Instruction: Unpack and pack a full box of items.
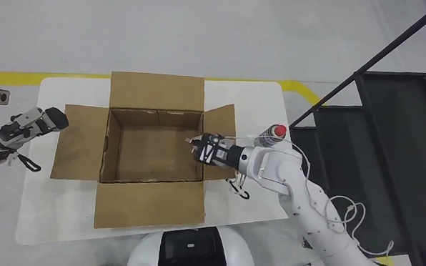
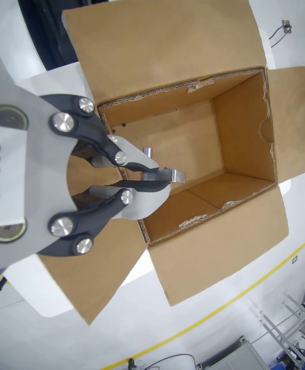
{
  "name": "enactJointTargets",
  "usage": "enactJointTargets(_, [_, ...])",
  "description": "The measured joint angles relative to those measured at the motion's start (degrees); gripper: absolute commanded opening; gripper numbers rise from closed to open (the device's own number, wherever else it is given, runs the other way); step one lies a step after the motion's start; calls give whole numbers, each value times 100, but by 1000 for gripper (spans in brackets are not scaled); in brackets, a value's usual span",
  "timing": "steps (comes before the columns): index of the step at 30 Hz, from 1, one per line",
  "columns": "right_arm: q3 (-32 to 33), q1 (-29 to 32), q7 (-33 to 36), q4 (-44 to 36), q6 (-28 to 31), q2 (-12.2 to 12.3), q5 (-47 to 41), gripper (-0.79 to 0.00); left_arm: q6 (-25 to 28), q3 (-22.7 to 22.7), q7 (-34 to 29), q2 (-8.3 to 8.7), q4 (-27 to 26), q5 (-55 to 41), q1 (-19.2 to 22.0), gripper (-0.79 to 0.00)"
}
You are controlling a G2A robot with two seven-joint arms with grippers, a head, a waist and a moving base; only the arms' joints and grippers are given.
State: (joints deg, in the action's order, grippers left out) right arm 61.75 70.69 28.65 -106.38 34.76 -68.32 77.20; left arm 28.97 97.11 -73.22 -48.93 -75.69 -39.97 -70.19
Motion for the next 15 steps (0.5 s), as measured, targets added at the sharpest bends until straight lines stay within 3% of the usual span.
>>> enactJointTargets(2, [-259, -211, 46, 180, -105, -56, -18, -785, 0, 0, 0, 0, 0, 0, 0, 0])
enactJointTargets(3, [-356, -291, 44, 251, -127, -76, -6, -711, 0, 0, 0, 0, 0, 0, 0, 0])
enactJointTargets(4, [-440, -363, 30, 325, -152, -96, 5, -382, 0, 0, 0, 0, 0, 0, 0, 0])
enactJointTargets(5, [-533, -447, 5, 429, -192, -120, 2, 0, 0, 0, 0, 0, 0, 0, 0, 0])
enactJointTargets(15, [-616, -676, -238, 772, -266, -174, -210, 0, 0, 0, 0, 0, 0, 0, 0, 0])
